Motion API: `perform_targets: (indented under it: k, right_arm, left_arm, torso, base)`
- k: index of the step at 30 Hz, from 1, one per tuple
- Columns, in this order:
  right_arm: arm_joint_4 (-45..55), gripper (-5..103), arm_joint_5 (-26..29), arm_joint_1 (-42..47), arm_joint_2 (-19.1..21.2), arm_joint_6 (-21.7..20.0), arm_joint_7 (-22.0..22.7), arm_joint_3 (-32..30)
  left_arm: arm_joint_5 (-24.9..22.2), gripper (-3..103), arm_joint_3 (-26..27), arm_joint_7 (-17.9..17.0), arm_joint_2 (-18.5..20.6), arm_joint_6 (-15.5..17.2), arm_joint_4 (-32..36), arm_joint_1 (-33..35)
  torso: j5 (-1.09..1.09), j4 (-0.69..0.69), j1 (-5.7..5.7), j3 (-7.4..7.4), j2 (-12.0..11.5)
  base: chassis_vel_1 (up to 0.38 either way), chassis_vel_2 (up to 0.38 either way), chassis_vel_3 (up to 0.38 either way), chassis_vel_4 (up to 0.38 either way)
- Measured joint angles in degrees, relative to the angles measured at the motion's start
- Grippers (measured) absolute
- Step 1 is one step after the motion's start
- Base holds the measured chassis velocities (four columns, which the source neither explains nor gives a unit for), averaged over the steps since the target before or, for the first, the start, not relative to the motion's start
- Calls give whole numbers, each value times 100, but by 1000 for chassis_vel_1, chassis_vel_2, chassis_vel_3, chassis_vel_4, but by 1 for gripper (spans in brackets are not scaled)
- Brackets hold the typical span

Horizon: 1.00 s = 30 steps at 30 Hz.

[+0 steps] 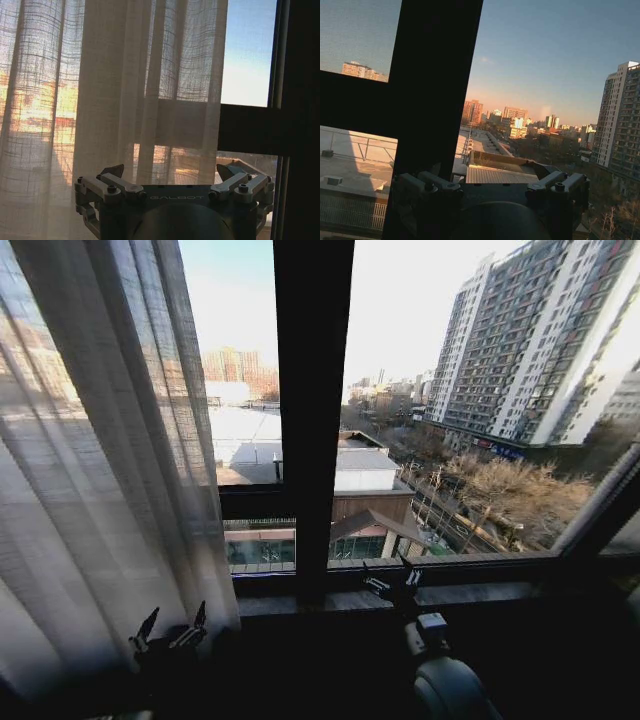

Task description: Open the curtains by pulling them apart, changing their state from closed to fully open.

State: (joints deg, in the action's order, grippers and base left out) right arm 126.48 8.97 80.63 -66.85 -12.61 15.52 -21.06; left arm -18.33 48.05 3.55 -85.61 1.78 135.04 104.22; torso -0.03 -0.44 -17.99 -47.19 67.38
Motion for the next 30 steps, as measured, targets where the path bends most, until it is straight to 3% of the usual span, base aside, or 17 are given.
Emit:
perform_targets:
  k: [11,15,24,30]
  right_arm:
    - [-366,100,6,-18,12,213,20,-184]
    - [-490,100,18,-20,55,253,34,-262]
    - [-599,100,35,-96,72,260,169,-352]
    - [-709,100,37,-153,119,264,206,-392]
  left_arm:
    - [-492,100,181,-303,1053,1037,-838,-1524]
    - [-545,100,107,-437,1260,1211,-1144,-1921]
    - [-595,100,-155,-594,1672,1381,-1702,-2461]
    - [-648,100,-228,-230,1952,1455,-2135,-2815]
  torso:
    - [5,0,1,-1,-1]
    - [-1,1,0,-1,-1]
    - [5,-1,0,0,0]
    - [2,1,0,0,-1]
  base:
    - [-16,-18,18,19]
    - [0,0,0,0]
    - [0,0,0,0]
    - [0,0,0,0]
